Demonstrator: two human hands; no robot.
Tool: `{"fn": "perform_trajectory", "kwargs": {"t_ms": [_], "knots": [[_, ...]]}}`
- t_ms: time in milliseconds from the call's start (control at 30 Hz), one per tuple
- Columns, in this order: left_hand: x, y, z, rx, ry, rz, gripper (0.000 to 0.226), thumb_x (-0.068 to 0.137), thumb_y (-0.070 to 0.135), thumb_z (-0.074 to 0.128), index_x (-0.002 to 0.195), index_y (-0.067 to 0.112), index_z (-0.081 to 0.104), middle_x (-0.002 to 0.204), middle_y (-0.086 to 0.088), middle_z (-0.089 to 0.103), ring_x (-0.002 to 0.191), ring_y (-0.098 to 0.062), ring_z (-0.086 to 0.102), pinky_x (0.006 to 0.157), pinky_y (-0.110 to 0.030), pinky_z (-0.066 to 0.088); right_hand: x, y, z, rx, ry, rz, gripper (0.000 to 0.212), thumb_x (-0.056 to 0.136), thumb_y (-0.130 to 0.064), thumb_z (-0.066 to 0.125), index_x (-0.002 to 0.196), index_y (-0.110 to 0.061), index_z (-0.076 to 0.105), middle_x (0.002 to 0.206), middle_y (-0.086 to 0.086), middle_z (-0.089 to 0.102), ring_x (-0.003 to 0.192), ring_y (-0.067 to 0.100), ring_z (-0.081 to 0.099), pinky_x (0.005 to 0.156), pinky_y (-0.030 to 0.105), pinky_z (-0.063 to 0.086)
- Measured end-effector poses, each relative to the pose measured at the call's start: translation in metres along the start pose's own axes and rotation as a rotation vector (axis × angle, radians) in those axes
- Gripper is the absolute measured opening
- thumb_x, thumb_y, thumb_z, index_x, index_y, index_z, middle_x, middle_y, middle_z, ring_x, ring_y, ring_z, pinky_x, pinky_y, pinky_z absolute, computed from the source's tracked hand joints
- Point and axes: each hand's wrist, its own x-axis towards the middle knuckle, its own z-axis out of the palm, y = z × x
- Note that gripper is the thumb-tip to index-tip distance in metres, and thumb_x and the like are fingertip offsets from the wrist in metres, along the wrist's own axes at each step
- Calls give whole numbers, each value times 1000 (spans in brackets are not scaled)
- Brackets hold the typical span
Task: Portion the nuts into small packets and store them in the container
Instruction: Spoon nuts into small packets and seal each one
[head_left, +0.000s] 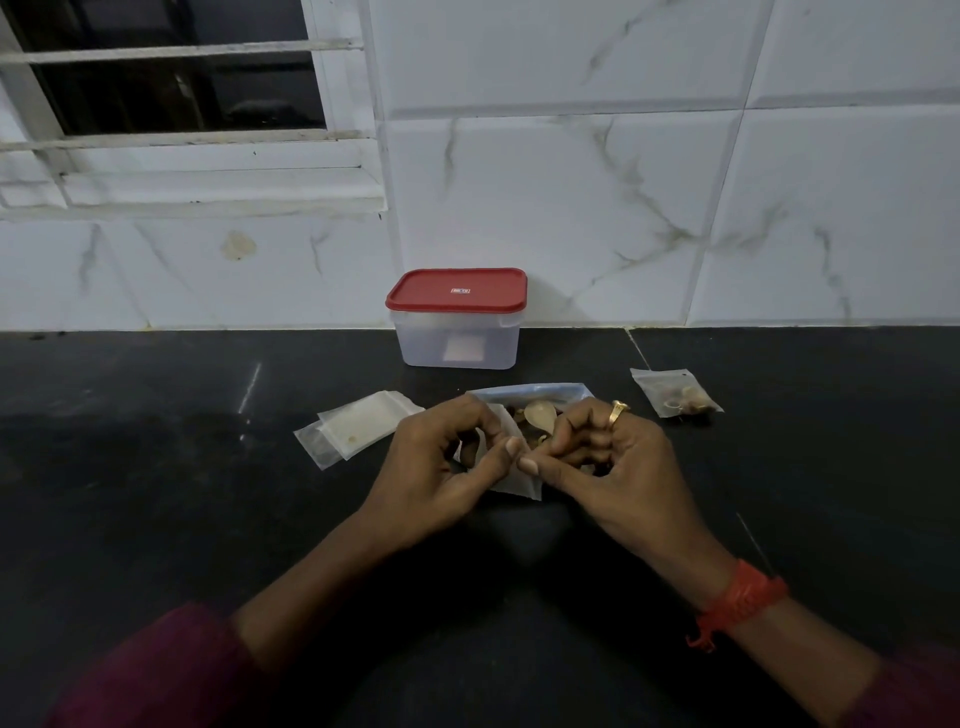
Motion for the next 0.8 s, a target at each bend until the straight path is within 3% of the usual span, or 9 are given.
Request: {"fn": "perform_trajectory", "kwargs": {"t_ms": [133,200,333,467,567,633,700,800], "knots": [[-1,-3,-2,-16,10,-49,17,87,16,68,74,21,60,67,15,55,58,-9,50,55,-20,40,1,3,-1,-187,96,-107,23,77,-8,84,78,-19,63,78,-12,67,69,6,68,63,16,54],[-1,-4,-2,-19,-7,-55,13,85,23,66,73,21,61,67,12,58,58,-13,54,53,-24,43,3,3,-6,-320,142,-196,22,77,-7,82,79,-18,63,78,-14,65,72,7,67,64,20,55],[-3,0,0,-21,-60,-33,12,86,26,67,77,19,65,71,8,63,60,-18,57,53,-25,47,5,8,-12,-575,91,-460,18,80,-6,76,89,-21,71,100,-13,62,85,5,64,73,33,55],[-3,-1,2,-7,-35,6,11,89,21,69,79,19,64,75,7,62,62,-16,57,55,-22,44,2,10,-10,-695,26,-535,25,87,-15,66,107,-25,76,115,-5,66,100,12,64,85,35,55],[-2,-2,3,47,14,54,12,87,24,72,81,15,66,97,1,60,79,-18,60,60,-25,49,5,10,-11,-720,16,-517,27,89,-16,58,107,-21,77,118,0,68,107,14,63,93,35,53],[-2,-3,3,81,43,46,14,86,31,72,87,18,68,111,1,55,95,-18,59,69,-24,51,7,9,-11,-645,72,-474,25,89,-14,57,102,-19,78,115,-3,68,105,7,62,92,28,52],[-1,-7,0,69,115,-13,16,87,33,69,96,19,66,114,2,53,96,-18,59,70,-27,53,7,8,-11,-497,142,-381,24,89,-5,62,97,-20,79,109,-7,68,103,-2,61,89,11,47],[0,-13,-5,-28,223,-214,23,91,23,70,112,21,60,110,8,61,90,-20,63,69,-31,56,10,9,-13,-269,179,-165,32,88,5,67,89,-25,79,105,-11,70,103,-3,63,87,9,47]]}}
